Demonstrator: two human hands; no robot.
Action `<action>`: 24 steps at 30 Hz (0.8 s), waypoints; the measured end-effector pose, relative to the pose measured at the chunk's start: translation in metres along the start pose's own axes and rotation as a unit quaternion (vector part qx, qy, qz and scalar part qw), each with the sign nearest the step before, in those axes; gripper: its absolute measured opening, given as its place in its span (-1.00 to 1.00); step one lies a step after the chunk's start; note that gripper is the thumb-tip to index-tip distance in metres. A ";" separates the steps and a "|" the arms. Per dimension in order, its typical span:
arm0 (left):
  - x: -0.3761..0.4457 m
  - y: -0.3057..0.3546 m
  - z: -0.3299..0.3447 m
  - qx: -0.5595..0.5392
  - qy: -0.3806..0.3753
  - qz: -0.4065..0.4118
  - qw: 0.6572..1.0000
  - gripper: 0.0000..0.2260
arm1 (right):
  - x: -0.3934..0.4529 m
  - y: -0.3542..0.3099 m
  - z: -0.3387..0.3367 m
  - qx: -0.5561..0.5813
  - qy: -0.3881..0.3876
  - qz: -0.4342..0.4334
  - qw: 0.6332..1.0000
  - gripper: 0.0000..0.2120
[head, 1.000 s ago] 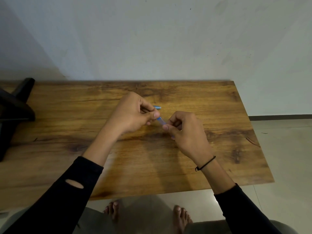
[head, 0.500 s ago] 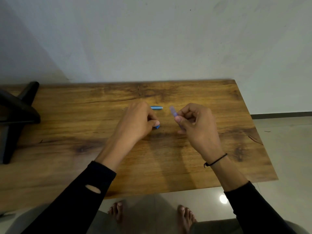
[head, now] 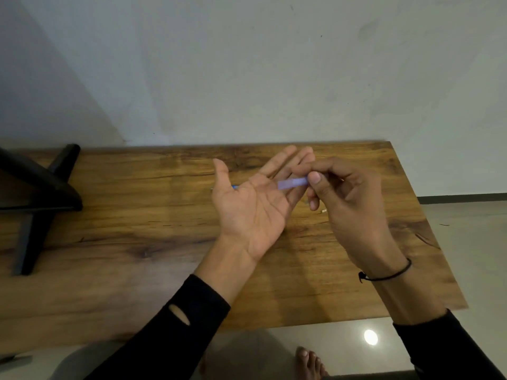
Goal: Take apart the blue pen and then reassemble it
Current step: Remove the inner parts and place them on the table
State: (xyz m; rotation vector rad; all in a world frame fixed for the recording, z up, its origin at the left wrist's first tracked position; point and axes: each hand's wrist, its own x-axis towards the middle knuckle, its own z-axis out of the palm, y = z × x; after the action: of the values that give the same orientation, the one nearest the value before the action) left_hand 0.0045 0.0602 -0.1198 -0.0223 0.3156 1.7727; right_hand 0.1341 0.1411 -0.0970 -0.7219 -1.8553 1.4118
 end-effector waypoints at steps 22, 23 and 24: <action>-0.001 -0.028 0.001 0.059 0.002 0.014 0.998 0.11 | 0.000 -0.015 -0.001 -0.079 0.012 -0.055 0.995 -0.78; -0.001 -0.028 0.000 0.053 0.000 0.011 0.999 0.11 | 0.000 -0.015 -0.001 -0.080 0.012 -0.059 0.995 -0.78; -0.001 -0.029 0.000 0.049 0.000 0.011 0.999 0.11 | 0.000 -0.015 -0.001 -0.081 0.013 -0.063 0.995 -0.78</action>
State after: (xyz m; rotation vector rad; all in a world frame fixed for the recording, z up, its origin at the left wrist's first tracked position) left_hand 0.0323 0.0646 -0.1253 0.0519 0.4029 1.7763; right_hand 0.1348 0.1378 -0.0826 -0.6859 -1.9752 1.1758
